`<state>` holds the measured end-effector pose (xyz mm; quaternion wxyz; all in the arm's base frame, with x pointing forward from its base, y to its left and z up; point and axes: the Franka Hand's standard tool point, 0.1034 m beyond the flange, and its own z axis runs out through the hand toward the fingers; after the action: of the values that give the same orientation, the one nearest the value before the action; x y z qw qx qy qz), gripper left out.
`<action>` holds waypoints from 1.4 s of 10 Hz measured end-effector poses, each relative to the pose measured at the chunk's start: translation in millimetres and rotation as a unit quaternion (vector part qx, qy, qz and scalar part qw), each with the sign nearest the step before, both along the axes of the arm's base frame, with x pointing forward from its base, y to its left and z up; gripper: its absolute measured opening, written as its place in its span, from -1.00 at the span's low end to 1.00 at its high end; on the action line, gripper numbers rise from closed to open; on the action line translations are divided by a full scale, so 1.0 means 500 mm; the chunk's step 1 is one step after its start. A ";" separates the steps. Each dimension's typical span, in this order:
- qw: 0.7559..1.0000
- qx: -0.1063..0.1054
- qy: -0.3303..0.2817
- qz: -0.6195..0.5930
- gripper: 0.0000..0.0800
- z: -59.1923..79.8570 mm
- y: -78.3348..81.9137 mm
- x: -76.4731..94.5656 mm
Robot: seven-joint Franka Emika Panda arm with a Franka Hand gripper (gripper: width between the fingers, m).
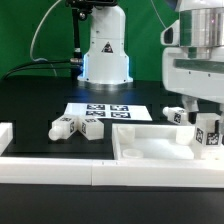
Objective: Assemble one leg
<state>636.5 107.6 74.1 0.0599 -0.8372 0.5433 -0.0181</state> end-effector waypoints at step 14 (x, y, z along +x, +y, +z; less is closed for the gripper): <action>0.887 -0.068 -0.021 0.456 -0.29 -0.011 0.017 -0.006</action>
Offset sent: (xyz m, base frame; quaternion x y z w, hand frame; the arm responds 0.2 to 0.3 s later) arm 0.0000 0.0000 0.0000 0.0000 0.0000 -0.1938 0.9810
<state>633.7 116.3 68.8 0.0157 -0.9941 0.0979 -0.0428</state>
